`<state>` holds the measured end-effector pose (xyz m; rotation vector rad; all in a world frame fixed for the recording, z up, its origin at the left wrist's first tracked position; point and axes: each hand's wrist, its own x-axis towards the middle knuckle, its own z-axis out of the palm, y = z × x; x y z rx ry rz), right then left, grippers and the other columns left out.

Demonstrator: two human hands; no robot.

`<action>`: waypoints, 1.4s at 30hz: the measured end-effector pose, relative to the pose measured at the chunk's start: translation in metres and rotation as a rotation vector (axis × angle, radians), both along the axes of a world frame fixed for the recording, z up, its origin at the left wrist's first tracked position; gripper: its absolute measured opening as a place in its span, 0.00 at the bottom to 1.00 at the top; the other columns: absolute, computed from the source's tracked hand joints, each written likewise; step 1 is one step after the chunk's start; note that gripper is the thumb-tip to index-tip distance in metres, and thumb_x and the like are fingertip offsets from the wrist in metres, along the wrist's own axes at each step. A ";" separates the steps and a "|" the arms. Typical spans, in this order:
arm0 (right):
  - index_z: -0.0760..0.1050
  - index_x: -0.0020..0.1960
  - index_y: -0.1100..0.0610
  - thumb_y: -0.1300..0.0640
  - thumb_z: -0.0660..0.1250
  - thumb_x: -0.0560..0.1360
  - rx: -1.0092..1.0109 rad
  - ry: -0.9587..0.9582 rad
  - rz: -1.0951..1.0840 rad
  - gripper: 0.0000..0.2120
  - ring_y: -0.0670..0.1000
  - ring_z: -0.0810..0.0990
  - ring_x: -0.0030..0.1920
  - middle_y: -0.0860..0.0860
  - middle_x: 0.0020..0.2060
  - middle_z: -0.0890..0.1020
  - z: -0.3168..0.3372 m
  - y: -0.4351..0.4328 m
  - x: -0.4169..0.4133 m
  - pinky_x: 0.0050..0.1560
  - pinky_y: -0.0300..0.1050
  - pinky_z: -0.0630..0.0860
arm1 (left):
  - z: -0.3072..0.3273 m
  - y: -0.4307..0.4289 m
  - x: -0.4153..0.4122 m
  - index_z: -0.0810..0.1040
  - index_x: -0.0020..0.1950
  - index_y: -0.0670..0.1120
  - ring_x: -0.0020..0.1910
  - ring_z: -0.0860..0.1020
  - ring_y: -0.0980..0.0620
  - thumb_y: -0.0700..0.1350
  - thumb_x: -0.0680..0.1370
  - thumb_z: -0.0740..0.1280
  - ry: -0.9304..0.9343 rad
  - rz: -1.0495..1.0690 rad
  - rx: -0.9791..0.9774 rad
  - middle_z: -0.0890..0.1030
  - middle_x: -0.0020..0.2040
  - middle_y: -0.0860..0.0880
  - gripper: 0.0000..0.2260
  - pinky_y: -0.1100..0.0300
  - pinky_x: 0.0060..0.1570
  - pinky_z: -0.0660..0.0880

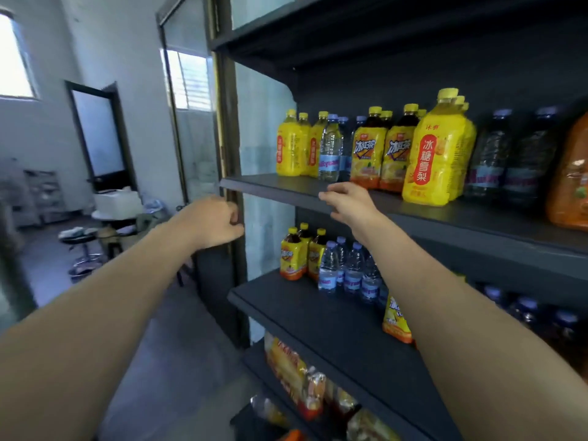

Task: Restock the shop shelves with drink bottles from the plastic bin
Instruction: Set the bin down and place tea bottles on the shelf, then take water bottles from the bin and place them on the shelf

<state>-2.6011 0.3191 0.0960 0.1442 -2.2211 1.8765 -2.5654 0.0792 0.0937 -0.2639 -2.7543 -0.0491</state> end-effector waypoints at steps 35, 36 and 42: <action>0.73 0.64 0.57 0.59 0.70 0.73 0.217 -0.292 0.798 0.20 0.50 0.76 0.57 0.51 0.57 0.78 -0.225 -0.311 0.282 0.56 0.44 0.73 | -0.177 -0.196 0.435 0.75 0.58 0.40 0.57 0.72 0.42 0.48 0.77 0.59 -0.167 0.821 0.098 0.74 0.56 0.41 0.16 0.52 0.53 0.71; 0.73 0.64 0.57 0.59 0.70 0.73 0.207 -0.310 0.800 0.20 0.50 0.77 0.57 0.51 0.56 0.79 -0.236 -0.316 0.278 0.54 0.43 0.72 | -0.185 -0.197 0.432 0.75 0.58 0.40 0.58 0.71 0.42 0.48 0.77 0.59 -0.175 0.836 0.098 0.74 0.57 0.41 0.15 0.52 0.53 0.70; 0.74 0.55 0.52 0.60 0.70 0.72 0.195 -0.433 0.860 0.13 0.44 0.76 0.45 0.49 0.50 0.78 -0.315 -0.340 0.247 0.46 0.40 0.70 | -0.250 -0.213 0.404 0.74 0.59 0.38 0.59 0.71 0.40 0.47 0.76 0.61 -0.247 0.893 0.138 0.74 0.58 0.39 0.16 0.48 0.56 0.71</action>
